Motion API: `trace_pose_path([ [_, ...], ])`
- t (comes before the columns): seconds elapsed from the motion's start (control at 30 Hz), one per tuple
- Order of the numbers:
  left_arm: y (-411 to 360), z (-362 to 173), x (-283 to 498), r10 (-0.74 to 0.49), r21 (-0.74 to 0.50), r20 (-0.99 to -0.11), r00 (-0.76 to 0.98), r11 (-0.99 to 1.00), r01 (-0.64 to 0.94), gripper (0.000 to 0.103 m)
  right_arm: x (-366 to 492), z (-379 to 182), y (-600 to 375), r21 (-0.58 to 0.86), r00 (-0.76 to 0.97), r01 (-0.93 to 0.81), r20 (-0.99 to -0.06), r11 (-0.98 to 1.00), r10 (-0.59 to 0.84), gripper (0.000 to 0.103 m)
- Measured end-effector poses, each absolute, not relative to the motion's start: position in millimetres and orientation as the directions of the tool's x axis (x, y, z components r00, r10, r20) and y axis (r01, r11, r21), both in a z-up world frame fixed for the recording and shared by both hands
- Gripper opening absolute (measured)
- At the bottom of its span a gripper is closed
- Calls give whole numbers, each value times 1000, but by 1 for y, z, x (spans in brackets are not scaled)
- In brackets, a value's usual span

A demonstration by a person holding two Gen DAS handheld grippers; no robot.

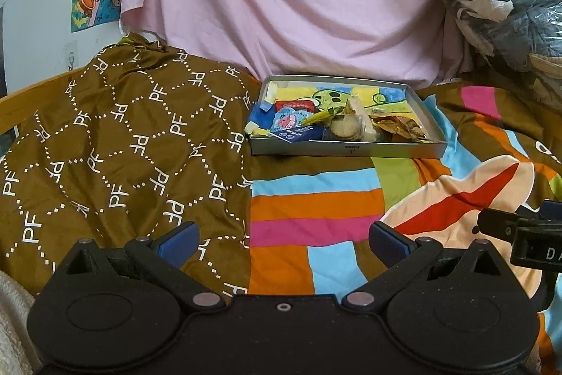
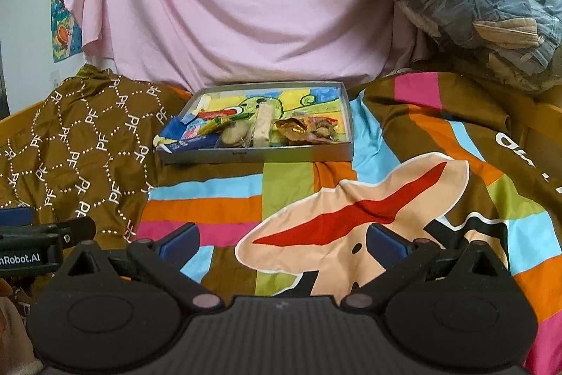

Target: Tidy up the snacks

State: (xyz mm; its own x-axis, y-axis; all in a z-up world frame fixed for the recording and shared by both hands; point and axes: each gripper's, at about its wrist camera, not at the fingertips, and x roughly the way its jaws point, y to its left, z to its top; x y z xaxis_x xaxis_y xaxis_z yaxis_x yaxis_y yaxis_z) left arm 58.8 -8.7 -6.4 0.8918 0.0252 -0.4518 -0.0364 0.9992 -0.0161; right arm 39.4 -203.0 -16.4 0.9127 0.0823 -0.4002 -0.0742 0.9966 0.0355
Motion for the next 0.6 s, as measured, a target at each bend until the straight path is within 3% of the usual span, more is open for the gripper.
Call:
trace_pose_path([
  [0.6, -10, -7, 61, 35, -13, -469, 883, 999, -47, 102, 42, -20, -200, 25, 901, -82, -425, 996, 85, 103],
])
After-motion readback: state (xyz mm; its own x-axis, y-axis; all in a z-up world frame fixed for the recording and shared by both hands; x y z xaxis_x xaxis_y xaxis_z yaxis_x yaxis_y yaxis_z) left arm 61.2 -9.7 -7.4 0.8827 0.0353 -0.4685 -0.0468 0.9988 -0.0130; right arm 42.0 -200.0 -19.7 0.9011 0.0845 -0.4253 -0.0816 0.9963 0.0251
